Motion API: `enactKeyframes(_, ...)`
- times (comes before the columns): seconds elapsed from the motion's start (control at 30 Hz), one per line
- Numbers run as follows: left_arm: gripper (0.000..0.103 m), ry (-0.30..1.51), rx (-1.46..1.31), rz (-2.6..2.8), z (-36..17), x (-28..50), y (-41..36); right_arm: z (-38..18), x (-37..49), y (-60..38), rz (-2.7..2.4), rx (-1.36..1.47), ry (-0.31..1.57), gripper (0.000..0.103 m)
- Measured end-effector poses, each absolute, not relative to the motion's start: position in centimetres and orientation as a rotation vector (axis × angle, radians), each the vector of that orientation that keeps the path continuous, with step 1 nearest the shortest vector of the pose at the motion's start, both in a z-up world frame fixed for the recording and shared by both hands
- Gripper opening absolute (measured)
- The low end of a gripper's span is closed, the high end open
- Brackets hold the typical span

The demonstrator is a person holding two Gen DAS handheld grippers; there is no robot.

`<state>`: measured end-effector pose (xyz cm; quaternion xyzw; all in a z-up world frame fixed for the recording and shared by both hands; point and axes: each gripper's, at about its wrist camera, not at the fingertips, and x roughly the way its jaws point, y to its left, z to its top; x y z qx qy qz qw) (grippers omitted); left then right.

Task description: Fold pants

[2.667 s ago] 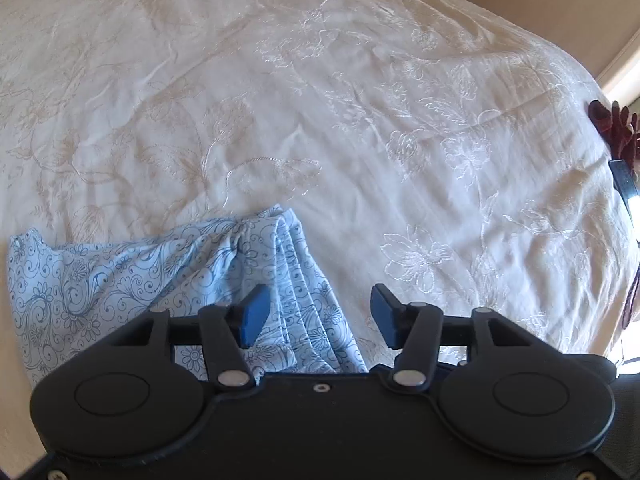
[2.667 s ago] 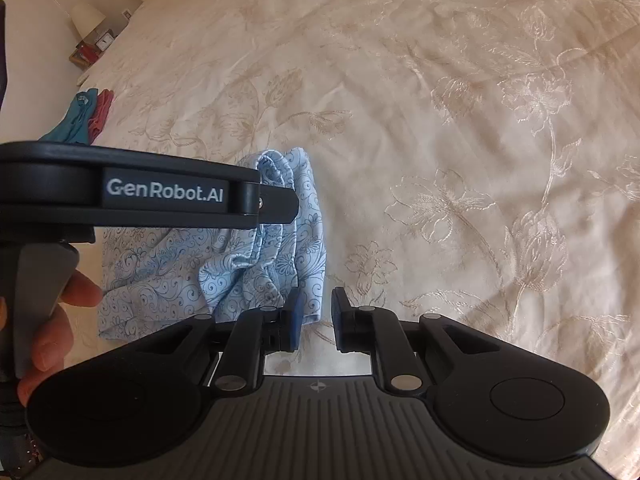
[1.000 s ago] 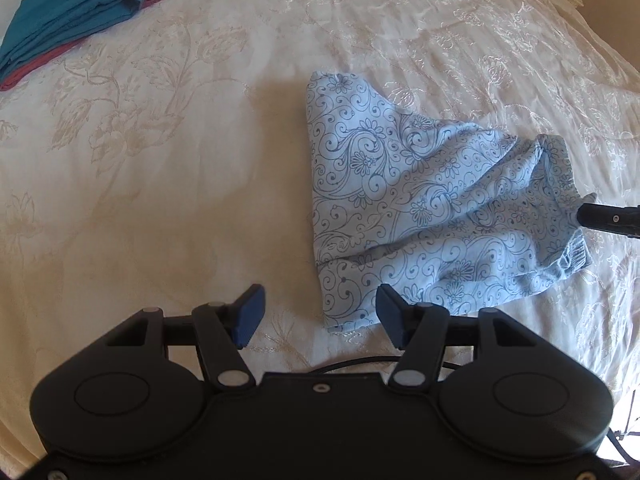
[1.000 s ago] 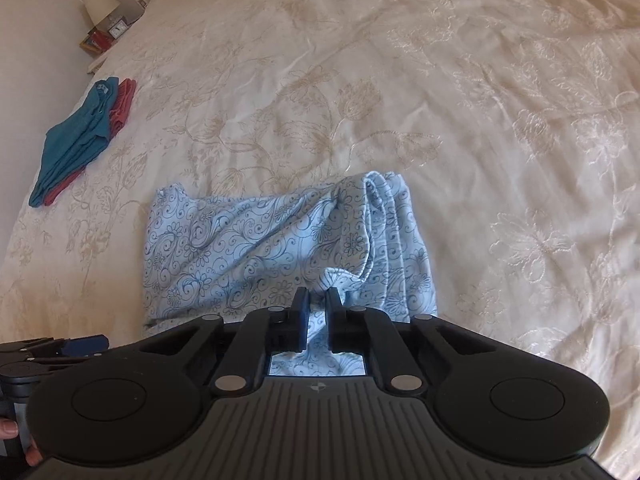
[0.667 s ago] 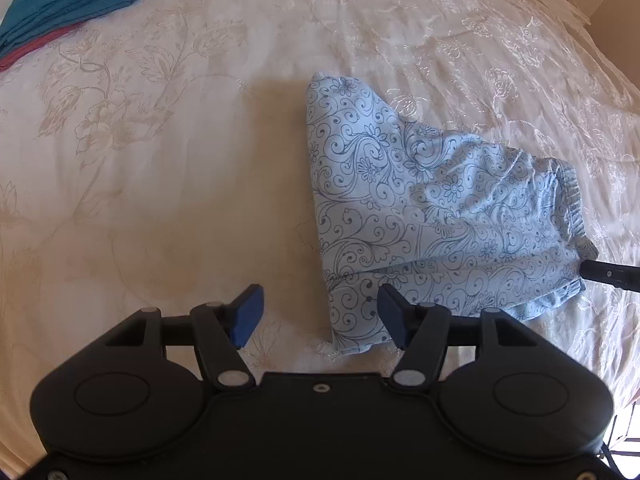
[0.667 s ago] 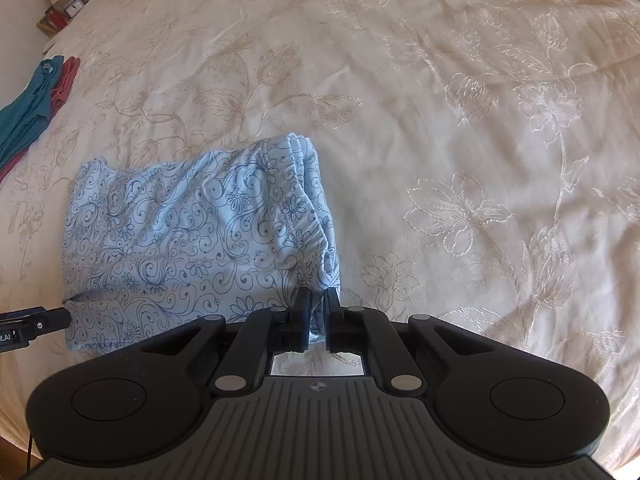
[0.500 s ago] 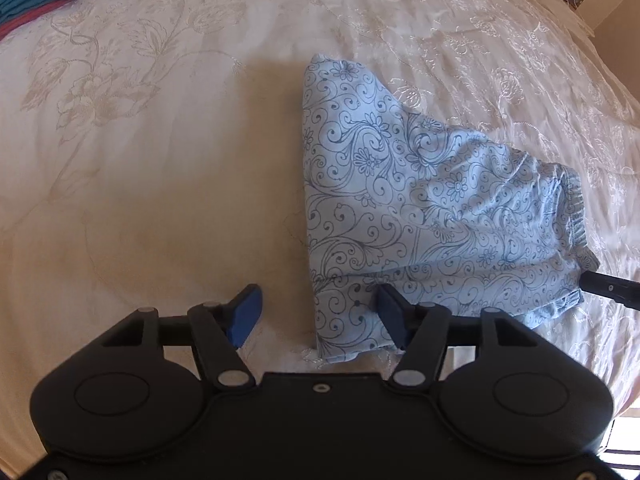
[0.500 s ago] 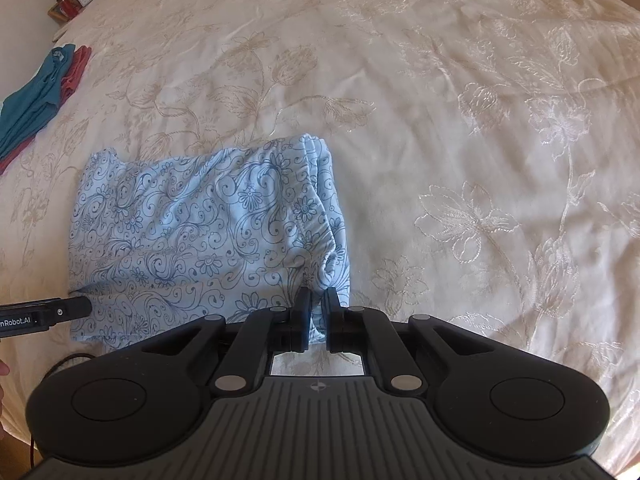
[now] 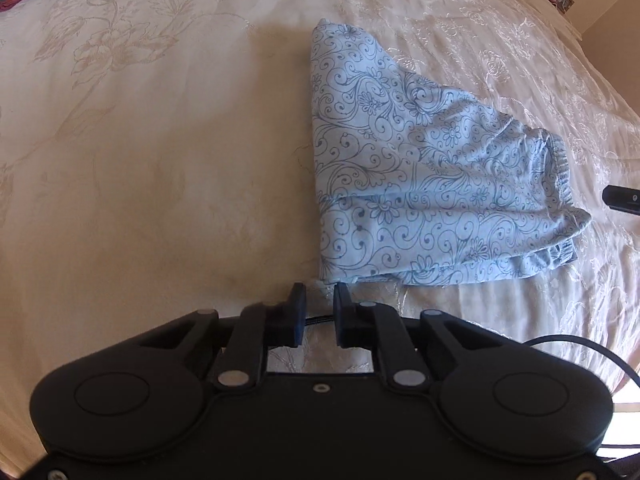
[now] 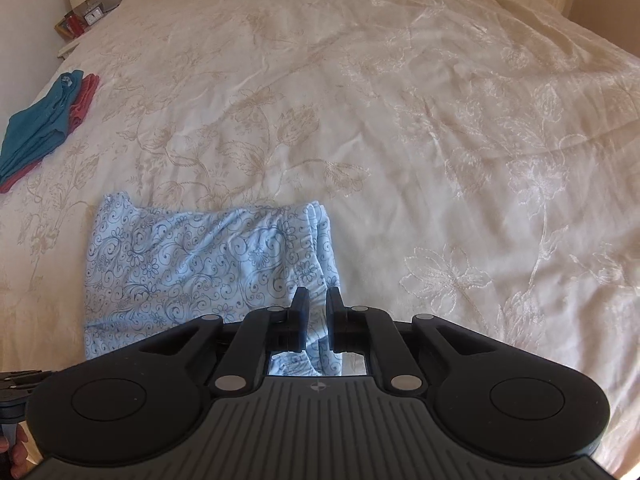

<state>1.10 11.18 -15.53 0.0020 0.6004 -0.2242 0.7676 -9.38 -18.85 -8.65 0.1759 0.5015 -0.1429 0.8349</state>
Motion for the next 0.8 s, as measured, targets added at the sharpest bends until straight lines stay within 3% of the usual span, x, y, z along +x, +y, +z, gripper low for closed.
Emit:
enactKeyframes(0.03, 0.021, 1.289, 0.000, -0.478, -15.2, 1.1, 11.4, -8.1, -8.9, -18.5, -0.276, 0.353, 1.046, 0.010)
enactKeyframes(0.1, 0.040, 1.265, 0.006, -0.467, -14.5, 1.3, 11.7, -7.2, -7.6, -17.4, -0.207, 0.312, 1.018, 0.011)
enactKeyframes(0.2, 0.045, 1.225, 0.009, -0.467, -13.7, 1.6, 11.7, -6.6, -4.6, -14.9, -0.087, 0.262, 1.000, 0.021)
enactKeyframes(0.3, 0.050, 1.208, -0.002, -0.471, -13.4, 2.1, 11.4, -6.7, -1.2, -12.2, 0.039, 0.188, 0.993, 0.021)
enactKeyframes(0.8, 0.050, 1.298, -0.124, -0.469, -17.1, 2.5, 10.8, -10.3, 11.8, -3.9, 0.524, -0.214, 1.046, 0.021)
